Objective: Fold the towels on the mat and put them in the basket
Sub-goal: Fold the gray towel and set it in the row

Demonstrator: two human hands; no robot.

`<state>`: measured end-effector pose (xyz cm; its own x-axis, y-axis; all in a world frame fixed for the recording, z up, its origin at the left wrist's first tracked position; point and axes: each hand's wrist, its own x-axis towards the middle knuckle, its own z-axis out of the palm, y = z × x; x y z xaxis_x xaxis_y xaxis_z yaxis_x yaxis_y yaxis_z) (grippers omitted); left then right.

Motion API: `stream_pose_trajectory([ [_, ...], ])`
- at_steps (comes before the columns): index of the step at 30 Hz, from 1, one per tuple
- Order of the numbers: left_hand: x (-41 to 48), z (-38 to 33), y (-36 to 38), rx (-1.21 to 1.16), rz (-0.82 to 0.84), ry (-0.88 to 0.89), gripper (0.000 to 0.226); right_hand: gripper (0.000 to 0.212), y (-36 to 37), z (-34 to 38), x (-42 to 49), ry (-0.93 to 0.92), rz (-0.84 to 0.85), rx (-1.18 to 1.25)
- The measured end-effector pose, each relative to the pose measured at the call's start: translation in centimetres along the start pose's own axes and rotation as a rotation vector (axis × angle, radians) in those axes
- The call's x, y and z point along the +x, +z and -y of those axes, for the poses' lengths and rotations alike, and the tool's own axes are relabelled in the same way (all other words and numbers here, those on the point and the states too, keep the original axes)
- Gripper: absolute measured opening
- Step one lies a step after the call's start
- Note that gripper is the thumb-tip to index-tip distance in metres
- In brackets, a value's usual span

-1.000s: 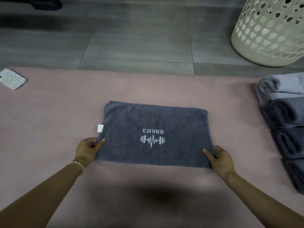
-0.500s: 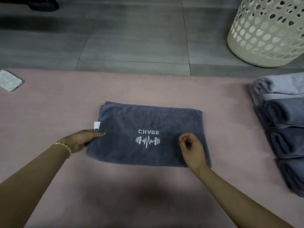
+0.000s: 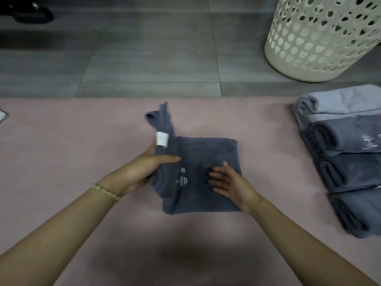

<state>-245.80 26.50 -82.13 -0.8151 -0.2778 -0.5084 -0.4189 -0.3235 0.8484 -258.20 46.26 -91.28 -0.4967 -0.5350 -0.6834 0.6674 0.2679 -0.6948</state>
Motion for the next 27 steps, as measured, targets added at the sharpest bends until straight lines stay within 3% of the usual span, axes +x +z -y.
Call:
stream_pose_trajectory([
  [3, 1.0, -0.1, 4.6, 0.033, 0.153, -0.015, 0.054, 0.057, -1.7, 1.4, 0.0, 0.057, -0.005, 0.203],
  [6, 2.4, 1.7, 5.4, 0.172, -0.106, 0.098, 0.047, 0.063, -3.2, 1.5, -0.1, 0.138, -0.062, 0.124],
  [8, 3.4, 4.6, 3.9, 0.570, -0.219, 0.222, 0.057, 0.058, -3.2, 0.9, 0.1, 0.134, -0.098, -0.059],
  [10, 3.8, 7.9, 2.1, 0.995, -0.160, 0.231, 0.078, 0.043, -2.0, 0.0, 0.3, 0.028, -0.193, -0.151],
  [12, 4.4, 10.8, 1.1, 1.192, -0.113, 0.200, 0.093, 0.034, -0.5, -0.9, 0.7, -0.150, -0.345, -0.298],
  [15, 4.9, 12.8, 1.6, 1.251, -0.158, 0.233, 0.092, 0.015, 0.5, -1.1, 0.4, -0.437, -0.453, -0.534],
  [17, 5.3, 13.1, 2.5, 1.272, -0.198, 0.250, 0.090, 0.015, -0.2, -0.6, 0.4, -0.539, -0.510, -0.627],
  [24, 6.4, 14.2, 3.3, 1.393, -0.191, 0.201, 0.075, 0.021, -2.6, -1.4, 0.9, -0.294, -0.573, -0.797],
  [27, 6.7, 14.3, 3.0, 1.151, -0.206, 0.268, 0.081, 0.026, -2.7, -1.7, 0.9, -0.246, -0.638, -0.823],
])
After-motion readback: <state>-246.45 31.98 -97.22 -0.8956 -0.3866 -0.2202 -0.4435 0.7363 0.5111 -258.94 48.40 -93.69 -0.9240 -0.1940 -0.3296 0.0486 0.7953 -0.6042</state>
